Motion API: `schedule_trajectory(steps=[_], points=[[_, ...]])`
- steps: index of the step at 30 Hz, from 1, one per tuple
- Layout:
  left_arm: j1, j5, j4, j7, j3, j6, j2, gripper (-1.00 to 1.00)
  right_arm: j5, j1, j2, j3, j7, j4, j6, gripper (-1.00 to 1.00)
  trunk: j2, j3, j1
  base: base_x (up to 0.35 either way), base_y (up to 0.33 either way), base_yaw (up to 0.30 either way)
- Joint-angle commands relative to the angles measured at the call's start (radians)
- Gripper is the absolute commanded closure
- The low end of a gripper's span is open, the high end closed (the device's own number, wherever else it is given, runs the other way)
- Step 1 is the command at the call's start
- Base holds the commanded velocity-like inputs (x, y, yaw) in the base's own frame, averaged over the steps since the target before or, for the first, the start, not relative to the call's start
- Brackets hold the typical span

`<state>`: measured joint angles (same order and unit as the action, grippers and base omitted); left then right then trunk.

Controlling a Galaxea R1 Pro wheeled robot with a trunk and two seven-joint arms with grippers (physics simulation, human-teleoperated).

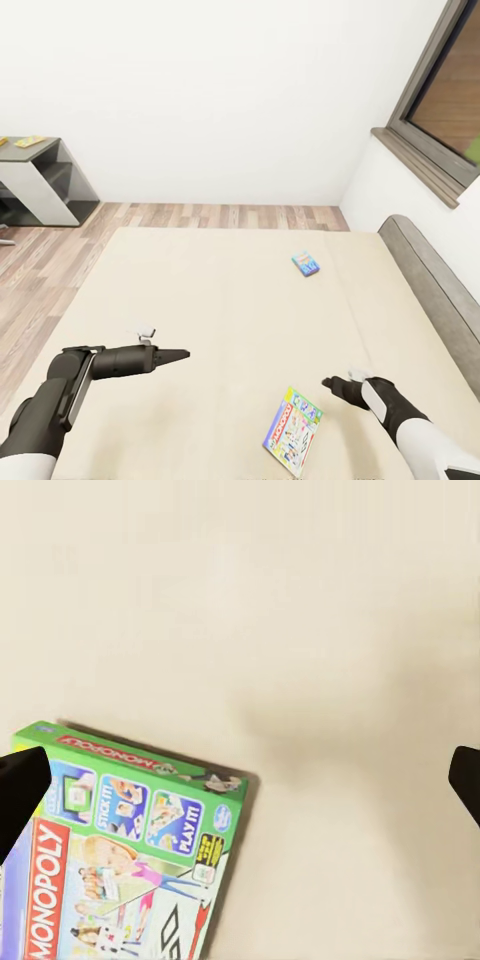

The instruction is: Put all the toys in the child's room - the three board games (two on the bed and one on the table), the two jigsaw puzzles on the table, and the tennis ball on the table - inside the toy box on the table in the child's room.

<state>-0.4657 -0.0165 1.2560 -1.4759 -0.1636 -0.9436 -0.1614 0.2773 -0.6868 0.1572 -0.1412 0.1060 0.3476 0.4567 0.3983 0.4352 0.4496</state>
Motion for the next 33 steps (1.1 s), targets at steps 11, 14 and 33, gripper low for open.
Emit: schedule_trajectory(steps=[11, 14, 33], points=[[-0.001, 0.001, 0.000, 0.030, 0.002, -0.011, 0.012, -1.00, -0.005, 0.001, -0.022, -0.002, 0.021, 0.009, 0.012, -1.00, 0.002, 0.020, 0.000, 0.000, 0.000, 0.000], [-0.001, 0.001, 0.000, 0.030, 0.002, -0.011, 0.012, -1.00, -0.008, 0.001, -0.035, 0.000, 0.019, 0.010, 0.009, -1.00, 0.002, 0.025, 0.000, 0.000, 0.000, 0.000], [-0.001, 0.000, 0.000, 0.032, 0.003, -0.011, 0.011, -1.00, -0.013, 0.003, -0.060, 0.004, 0.015, 0.011, -0.013, -1.00, 0.002, 0.056, 0.000, 0.000, 0.000, 0.000]])
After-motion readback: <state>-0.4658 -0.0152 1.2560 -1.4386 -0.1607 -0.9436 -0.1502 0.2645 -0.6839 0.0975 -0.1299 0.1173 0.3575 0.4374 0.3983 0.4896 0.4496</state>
